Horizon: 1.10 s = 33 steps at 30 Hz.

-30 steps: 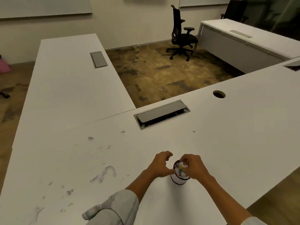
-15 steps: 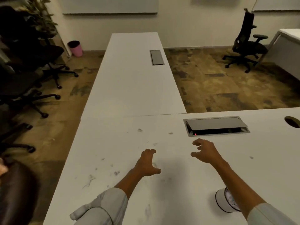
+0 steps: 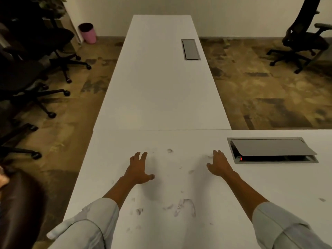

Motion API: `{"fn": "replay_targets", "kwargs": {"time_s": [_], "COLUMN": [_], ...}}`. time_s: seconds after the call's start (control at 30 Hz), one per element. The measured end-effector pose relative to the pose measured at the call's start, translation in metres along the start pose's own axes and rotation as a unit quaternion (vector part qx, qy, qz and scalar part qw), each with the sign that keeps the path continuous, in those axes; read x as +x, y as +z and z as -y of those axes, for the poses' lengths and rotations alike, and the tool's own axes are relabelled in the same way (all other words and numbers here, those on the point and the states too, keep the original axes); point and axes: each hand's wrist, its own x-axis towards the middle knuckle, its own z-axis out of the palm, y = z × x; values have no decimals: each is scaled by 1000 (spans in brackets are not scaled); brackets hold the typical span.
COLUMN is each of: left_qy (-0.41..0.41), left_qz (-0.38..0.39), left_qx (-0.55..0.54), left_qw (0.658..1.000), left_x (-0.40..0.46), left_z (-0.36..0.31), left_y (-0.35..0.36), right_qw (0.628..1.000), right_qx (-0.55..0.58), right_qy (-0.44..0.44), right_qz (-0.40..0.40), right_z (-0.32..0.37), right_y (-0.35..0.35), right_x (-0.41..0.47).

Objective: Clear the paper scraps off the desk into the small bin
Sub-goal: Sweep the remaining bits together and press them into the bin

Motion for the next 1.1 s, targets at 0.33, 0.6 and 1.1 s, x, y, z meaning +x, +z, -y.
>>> {"fn": "replay_targets", "kwargs": {"time_s": [0.33, 0.6, 1.1], "left_qy": [125, 146, 150], "left_qz": [11, 5, 56], "left_qx": [72, 145, 146], "left_qw": [989, 979, 976], "left_x": [85, 63, -97], "left_z": [-42, -57, -35], "left_y": [37, 72, 129], "right_qw": [990, 962, 956], "right_qx": [-15, -71, -133], "right_qy": [-131, -264, -254], "right_qz": [-50, -17, 59], "right_z": [19, 46, 25], "right_y": [91, 122, 144], "right_x": [-3, -22, -153]}}
